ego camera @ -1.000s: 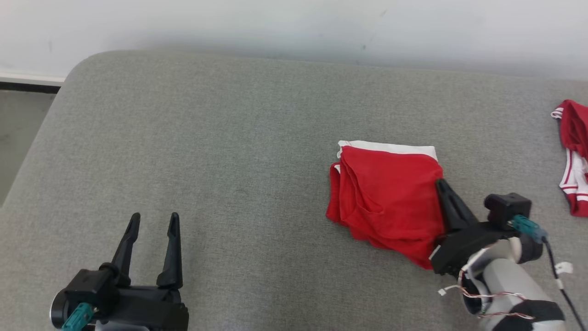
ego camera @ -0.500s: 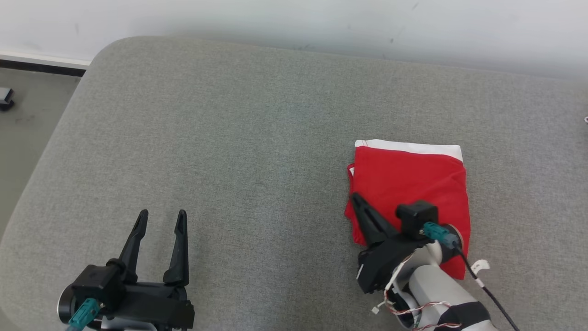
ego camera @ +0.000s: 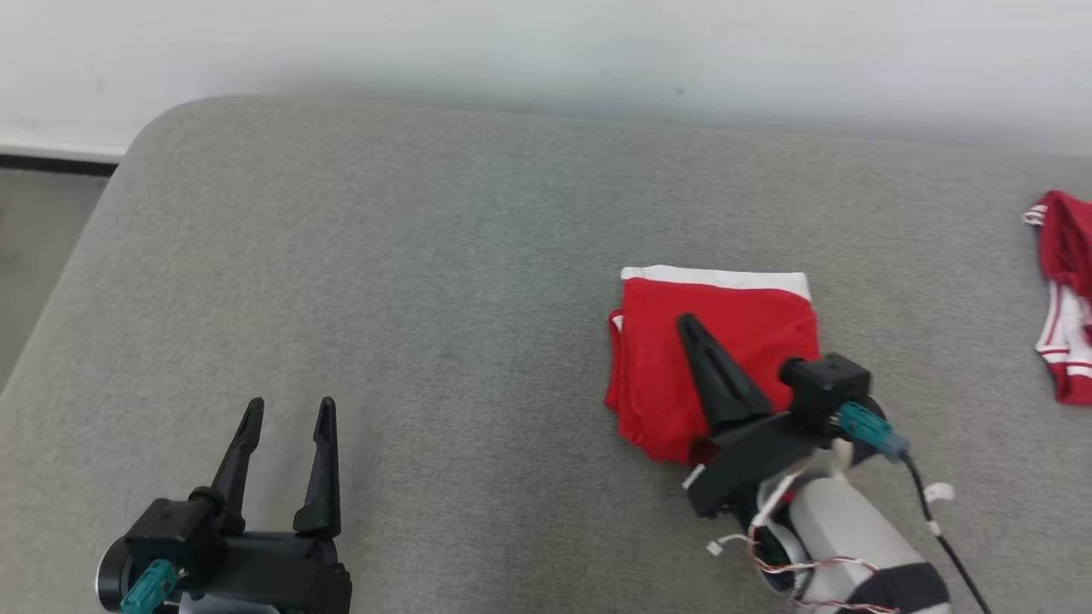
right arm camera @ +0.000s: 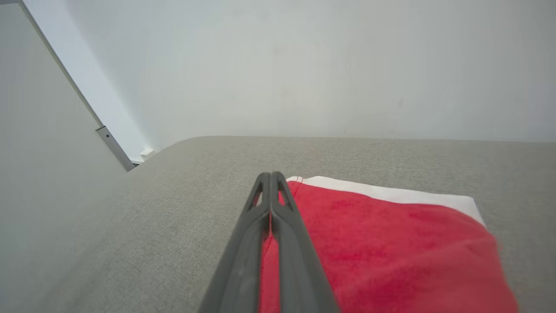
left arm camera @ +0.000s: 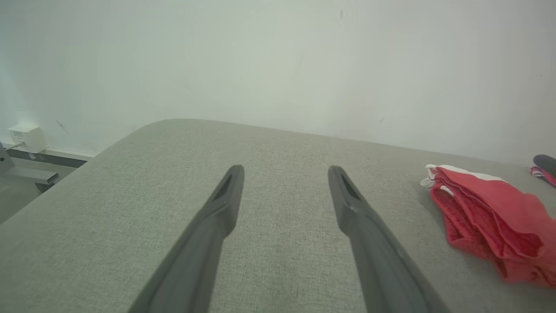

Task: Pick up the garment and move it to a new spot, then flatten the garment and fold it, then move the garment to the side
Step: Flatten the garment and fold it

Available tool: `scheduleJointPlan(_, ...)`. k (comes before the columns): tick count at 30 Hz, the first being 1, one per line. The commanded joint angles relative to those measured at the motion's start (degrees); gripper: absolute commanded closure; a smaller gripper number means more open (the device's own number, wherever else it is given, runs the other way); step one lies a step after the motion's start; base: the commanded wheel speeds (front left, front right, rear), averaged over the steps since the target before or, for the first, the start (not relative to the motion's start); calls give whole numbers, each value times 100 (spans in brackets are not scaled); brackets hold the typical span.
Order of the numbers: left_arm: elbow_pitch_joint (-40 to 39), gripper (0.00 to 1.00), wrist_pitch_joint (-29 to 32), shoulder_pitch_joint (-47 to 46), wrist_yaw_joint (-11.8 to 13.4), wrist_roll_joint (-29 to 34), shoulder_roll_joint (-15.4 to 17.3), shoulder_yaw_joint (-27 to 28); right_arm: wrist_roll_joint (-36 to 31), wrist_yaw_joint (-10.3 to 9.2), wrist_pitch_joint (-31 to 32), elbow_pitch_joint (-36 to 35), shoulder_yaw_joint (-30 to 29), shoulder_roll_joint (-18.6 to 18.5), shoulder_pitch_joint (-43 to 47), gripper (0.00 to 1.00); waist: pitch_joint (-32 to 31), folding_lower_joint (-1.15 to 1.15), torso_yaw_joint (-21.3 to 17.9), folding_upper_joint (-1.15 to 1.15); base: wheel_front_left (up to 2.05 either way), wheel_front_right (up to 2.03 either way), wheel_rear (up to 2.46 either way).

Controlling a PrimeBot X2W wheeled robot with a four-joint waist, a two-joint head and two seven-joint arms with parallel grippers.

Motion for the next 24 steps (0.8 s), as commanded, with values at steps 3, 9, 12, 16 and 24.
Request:
scheduleJointPlan(3, 15, 0, 2, 61, 8, 59, 30, 19, -100, 4, -26, -291, -190, -153, 258, 100, -212, 0, -324, 0, 0, 0, 0)
scheduleJointPlan(9, 44, 0, 2, 110, 8, 132, 122, 62, -242, 4, -25, -870, -665, -412, 778, 100, -388, 0, -639, 0, 0, 0, 0)
scheduleJointPlan(12, 52, 0, 2, 143, 8, 168, 146, 88, -374, 4, -26, -1131, -830, -550, 1071, 100, -460, 0, -741, 0, 0, 0, 0)
scheduleJointPlan(16, 17, 0, 2, 195, 8, 265, 154, 131, -371, 4, -26, -1428, -1125, -621, 1490, 100, -538, 0, -803, 0, 0, 0, 0)
scheduleJointPlan(24, -57, 0, 2, 400, 10, 358, 168, 272, -563, 4, -26, -1867, -1413, -524, 2058, 0, -590, 0, -904, 0, 0, 0, 0)
